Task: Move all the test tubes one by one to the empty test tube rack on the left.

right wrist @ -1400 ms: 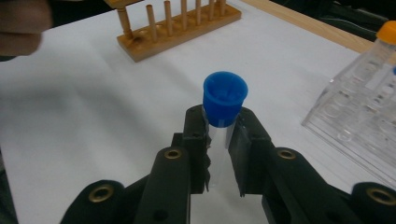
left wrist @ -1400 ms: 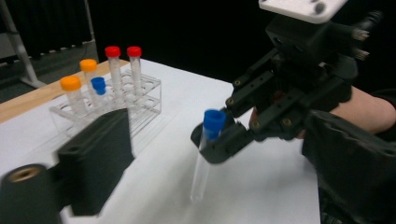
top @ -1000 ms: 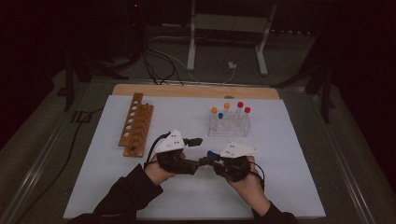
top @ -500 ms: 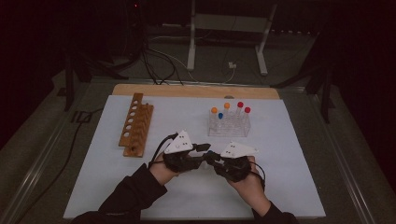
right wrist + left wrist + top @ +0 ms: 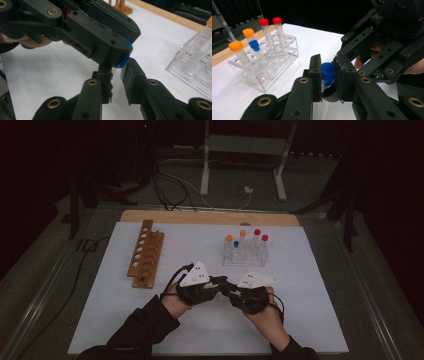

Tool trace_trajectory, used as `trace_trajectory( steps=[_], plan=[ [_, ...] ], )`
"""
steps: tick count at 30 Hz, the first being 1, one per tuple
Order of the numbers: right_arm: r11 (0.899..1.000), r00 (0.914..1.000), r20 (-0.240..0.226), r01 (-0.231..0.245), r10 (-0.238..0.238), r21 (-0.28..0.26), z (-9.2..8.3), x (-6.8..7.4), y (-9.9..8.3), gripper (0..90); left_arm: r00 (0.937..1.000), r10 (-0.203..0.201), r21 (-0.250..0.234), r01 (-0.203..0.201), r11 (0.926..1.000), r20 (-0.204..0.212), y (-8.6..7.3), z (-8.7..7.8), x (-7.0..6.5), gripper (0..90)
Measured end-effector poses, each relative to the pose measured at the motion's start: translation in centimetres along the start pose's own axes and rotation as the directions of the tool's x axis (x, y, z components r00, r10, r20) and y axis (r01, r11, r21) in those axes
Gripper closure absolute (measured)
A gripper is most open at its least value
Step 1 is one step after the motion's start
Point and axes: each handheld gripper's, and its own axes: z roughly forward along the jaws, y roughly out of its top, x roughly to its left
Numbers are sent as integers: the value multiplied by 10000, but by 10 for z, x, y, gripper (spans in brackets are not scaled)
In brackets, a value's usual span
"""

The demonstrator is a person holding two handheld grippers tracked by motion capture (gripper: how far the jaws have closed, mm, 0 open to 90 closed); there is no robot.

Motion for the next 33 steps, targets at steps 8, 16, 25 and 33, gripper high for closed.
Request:
trace_trajectory(
  steps=[8, 16, 25, 33],
  plan=[
    [9992, 9994, 58, -334, 335, -214, -2, -2, -4, 517, 9992, -164, -273, 154, 9995, -367, 4, -9, 6, 775],
    [9961, 9979, 409, -470, 502, -746, -13, -6, -8, 253, 9954, -472, -297, 449, 9986, -835, 2, -22, 21, 775],
    [9913, 9952, 510, -778, 835, -1057, -16, -9, -11, 17, 9872, -657, -227, 631, 9977, -1451, 1, -39, 40, 775],
    [9907, 9959, 422, -751, 803, -1137, -17, -11, -11, 0, 9733, -827, -376, 764, 9964, -2140, 6, -58, 63, 775]
  ],
)
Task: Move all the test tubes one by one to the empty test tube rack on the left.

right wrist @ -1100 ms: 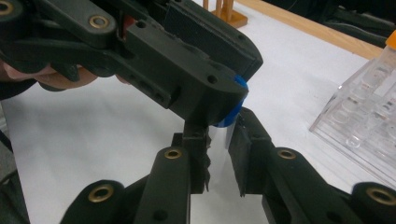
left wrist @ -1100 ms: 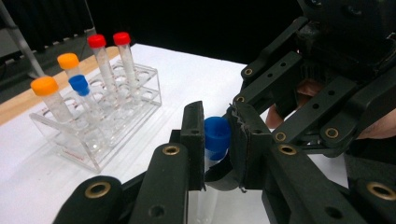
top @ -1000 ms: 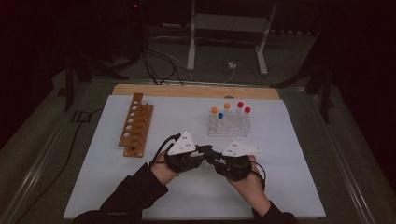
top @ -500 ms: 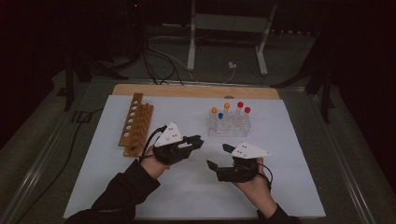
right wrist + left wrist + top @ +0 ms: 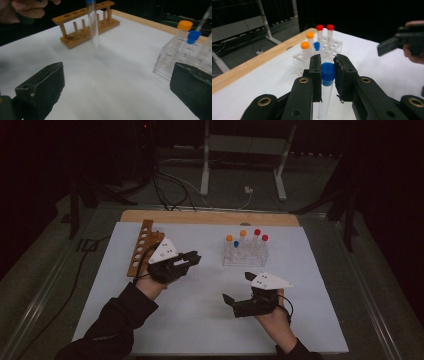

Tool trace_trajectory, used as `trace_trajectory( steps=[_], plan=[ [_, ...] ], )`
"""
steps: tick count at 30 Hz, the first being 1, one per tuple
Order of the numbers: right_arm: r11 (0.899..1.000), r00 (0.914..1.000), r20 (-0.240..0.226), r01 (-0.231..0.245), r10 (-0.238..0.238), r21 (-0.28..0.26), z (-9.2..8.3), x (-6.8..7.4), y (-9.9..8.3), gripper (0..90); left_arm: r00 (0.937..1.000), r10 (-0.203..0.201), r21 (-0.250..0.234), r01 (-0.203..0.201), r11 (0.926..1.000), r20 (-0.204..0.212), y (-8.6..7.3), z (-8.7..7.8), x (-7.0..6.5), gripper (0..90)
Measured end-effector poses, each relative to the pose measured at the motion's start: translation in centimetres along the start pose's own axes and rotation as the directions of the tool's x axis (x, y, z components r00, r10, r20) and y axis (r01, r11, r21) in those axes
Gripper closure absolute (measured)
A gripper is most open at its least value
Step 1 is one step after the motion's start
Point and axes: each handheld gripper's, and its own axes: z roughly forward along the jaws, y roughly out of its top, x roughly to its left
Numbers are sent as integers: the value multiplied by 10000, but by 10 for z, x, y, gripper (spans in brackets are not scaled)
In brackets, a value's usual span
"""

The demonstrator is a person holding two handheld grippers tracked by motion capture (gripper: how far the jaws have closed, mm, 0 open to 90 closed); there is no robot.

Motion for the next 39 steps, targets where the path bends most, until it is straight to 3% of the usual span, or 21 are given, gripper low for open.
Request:
trace_trajectory(
  steps=[10, 14, 18, 26, 34, 39],
  plan=[
    [9997, 10000, 99, 13, -11, -235, -2, 0, 1, 0, 9960, -260, -128, 250, 9996, -855, 8, -11, 31, 775],
    [9996, 10000, 67, -10, 12, -267, -3, 0, 1, 0, 9914, -565, -203, 545, 9983, -1182, 9, -16, 45, 775],
    [9994, 9999, 69, -79, 82, -328, -4, 0, 2, 0, 9856, -617, -183, 595, 9981, -1576, 10, -20, 58, 775],
    [9993, 10000, 34, -63, 65, -364, -4, 0, 2, 0, 9711, -831, -260, 793, 9965, -2239, 13, -27, 82, 775],
    [9993, 10000, -24, -27, 26, -361, -3, 1, 1, 0, 9520, -994, -238, 967, 9950, -2893, 10, -29, 104, 775],
    [9994, 10000, -45, -38, 36, -351, -3, 1, 1, 0, 9370, -1190, -419, 1114, 9929, -3283, 12, -32, 121, 775]
  ],
)
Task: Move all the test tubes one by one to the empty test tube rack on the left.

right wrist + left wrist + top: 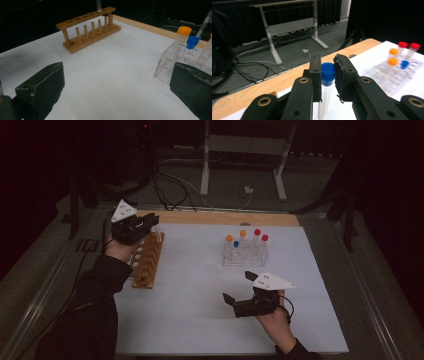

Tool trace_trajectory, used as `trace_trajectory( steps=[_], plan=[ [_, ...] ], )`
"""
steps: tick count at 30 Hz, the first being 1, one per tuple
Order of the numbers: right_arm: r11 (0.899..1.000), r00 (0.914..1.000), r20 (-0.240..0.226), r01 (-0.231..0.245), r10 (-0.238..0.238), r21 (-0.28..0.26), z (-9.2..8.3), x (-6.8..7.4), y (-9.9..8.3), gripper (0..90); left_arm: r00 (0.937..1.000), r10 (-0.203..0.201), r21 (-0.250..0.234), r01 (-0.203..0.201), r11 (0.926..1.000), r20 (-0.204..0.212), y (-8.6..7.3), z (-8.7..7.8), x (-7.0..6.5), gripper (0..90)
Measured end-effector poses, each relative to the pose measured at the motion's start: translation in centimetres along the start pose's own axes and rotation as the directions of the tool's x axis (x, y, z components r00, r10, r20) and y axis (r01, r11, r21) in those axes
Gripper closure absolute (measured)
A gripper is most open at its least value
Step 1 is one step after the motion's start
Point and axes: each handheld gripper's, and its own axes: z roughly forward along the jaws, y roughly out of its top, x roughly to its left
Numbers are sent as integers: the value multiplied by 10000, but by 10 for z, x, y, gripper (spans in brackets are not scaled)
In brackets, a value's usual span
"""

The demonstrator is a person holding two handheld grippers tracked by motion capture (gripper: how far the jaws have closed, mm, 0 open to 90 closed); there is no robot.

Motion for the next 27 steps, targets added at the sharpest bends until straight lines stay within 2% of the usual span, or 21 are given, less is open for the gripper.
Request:
trace_trajectory(
  steps=[12, 17, 19, 23, 25, 27],
  plan=[
    [10000, 10000, -57, -23, 23, 38, 0, 0, -1, 0, 9952, -370, 56, 376, 9993, -905, -2, 15, 33, 775],
    [10000, 9999, -108, -50, 51, 69, 2, -1, -1, 0, 9897, -478, 1, 482, 9988, -1349, -1, 20, 45, 774],
    [10000, 9999, -121, -45, 46, 74, 2, -1, -1, 0, 9872, -659, -39, 660, 9978, -1453, -1, 23, 49, 774],
    [10000, 9999, -146, -69, 70, 68, 1, -1, -1, 0, 9804, -591, 119, 625, 9980, -1878, -5, 30, 57, 774],
    [9999, 9999, -142, -84, 85, 75, 1, -1, -1, 0, 9794, -930, -1, 945, 9955, -1795, -10, 32, 60, 774],
    [9999, 9998, -148, -105, 107, 75, 1, -1, -1, 0, 9770, -882, -32, 892, 9960, -1944, -14, 35, 60, 774]
  ],
)
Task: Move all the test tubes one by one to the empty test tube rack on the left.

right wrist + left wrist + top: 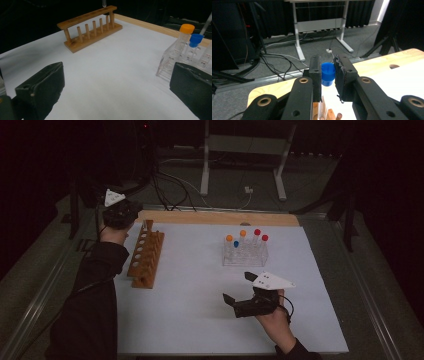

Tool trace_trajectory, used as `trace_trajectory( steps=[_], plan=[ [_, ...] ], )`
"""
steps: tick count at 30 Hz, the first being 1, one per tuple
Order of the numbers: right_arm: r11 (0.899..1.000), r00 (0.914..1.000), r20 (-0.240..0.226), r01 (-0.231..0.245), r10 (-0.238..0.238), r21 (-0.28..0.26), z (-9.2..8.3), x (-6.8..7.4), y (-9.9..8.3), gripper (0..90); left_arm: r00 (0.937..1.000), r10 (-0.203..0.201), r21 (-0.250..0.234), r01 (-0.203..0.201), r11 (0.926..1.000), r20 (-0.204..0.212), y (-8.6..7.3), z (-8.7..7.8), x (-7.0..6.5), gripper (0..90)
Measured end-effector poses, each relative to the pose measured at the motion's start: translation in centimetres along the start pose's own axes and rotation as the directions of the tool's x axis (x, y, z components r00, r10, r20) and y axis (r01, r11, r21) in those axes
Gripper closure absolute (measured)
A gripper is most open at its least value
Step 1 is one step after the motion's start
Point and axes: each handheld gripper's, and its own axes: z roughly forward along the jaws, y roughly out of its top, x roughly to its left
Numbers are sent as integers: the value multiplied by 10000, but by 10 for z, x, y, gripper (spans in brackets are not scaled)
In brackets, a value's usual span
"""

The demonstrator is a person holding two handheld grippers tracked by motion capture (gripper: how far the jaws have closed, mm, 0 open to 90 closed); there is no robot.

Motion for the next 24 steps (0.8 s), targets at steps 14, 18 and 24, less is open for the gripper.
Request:
trace_trajectory(
  steps=[14, 18, 24],
  plan=[
    [10000, 10000, -45, -82, 82, -1, 0, -2, 0, 0, 9994, -334, 546, 329, 9980, 79, -38, 18, 1, 774],
    [10000, 9999, -43, -92, 92, 3, 0, -3, -1, 0, 9994, -345, 701, 340, 9970, 54, -45, 21, 0, 773],
    [9999, 9999, -75, -122, 122, 8, 0, -2, -1, 0, 9994, -348, 720, 348, 9968, -8, -53, 23, 0, 773]
  ],
)
